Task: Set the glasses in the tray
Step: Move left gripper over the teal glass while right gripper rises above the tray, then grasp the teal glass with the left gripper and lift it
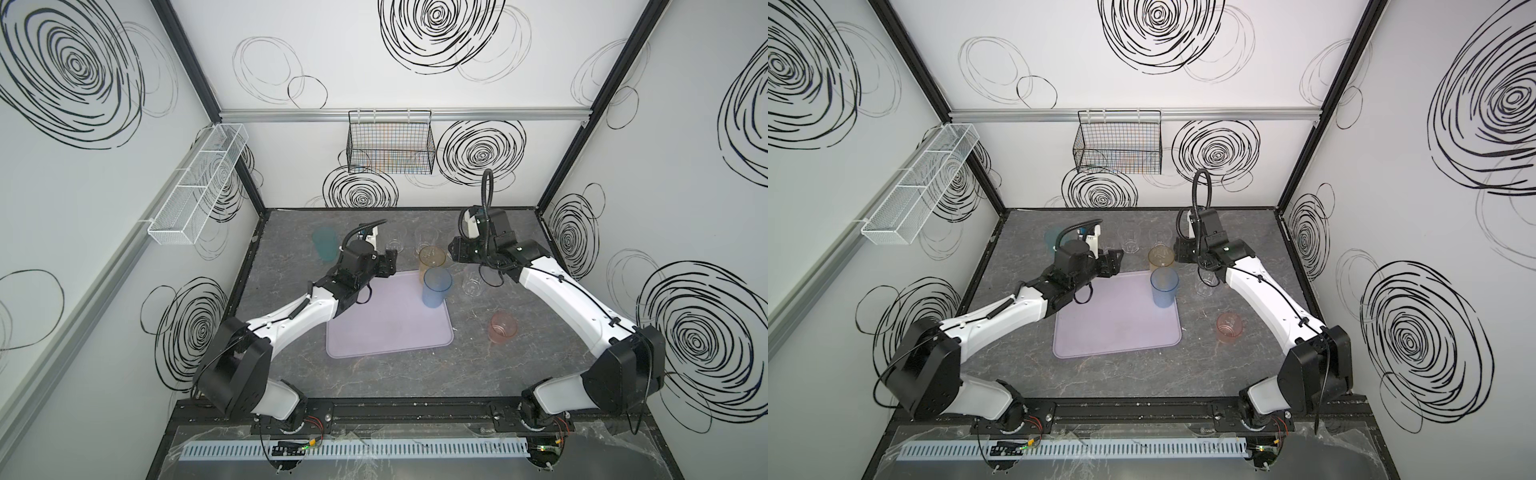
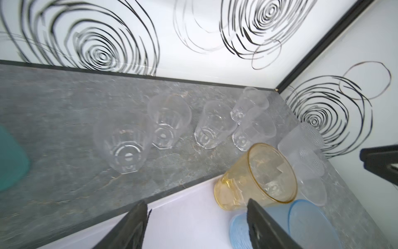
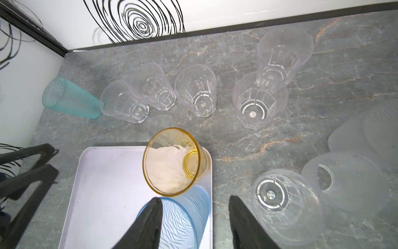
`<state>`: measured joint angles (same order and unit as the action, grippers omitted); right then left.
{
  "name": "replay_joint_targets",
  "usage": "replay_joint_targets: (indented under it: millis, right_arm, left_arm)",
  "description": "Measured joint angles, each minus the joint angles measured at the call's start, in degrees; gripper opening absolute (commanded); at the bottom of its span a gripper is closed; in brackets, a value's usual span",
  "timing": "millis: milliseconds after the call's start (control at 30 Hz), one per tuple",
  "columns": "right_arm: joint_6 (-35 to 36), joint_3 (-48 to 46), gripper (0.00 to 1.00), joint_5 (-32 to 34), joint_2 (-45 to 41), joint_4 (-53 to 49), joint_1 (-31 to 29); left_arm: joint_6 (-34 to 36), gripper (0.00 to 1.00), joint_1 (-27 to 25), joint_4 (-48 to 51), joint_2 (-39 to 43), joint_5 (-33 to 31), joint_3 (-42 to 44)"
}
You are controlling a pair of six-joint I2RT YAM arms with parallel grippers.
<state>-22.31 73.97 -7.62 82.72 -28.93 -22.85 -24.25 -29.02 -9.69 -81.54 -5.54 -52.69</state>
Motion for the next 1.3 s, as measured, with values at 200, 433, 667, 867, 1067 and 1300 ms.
replay_joint_targets:
  millis: [200, 433, 667, 867, 1067, 1300]
  right_arm:
    - [-0.9, 0.0, 0.54, -0.2, 2.1, 3.9, -0.8]
    - [-1.1, 1.3, 0.54, 0.5, 4.2, 5.2, -6.5]
    - [-1.1, 1.3, 0.54, 0.6, 4.2, 5.3, -9.1]
    - [-1.0, 1.1, 0.54, 0.9, 4.2, 5.3, -9.1]
    - [-1.0, -0.2, 0.54, 1.2, 3.9, 5.3, -9.1]
    - [-0.8, -0.3, 0.54, 1.3, 3.9, 5.3, -9.1]
  left_arm:
    - [3.0, 0.78, 11.7, 7.3, 3.7, -0.5, -1.4]
    - [3.1, 0.73, 28.8, 10.1, -1.2, 3.9, -5.0]
    - [2.8, 0.69, 32.2, 11.2, -9.9, 7.4, -9.2]
    - [3.7, 0.65, 32.2, 12.4, -16.2, 7.8, -15.7]
    - [5.3, 0.62, 32.2, 13.1, -20.2, 6.8, -18.8]
    - [7.3, 0.59, 32.0, 14.4, -23.2, 4.7, -19.2]
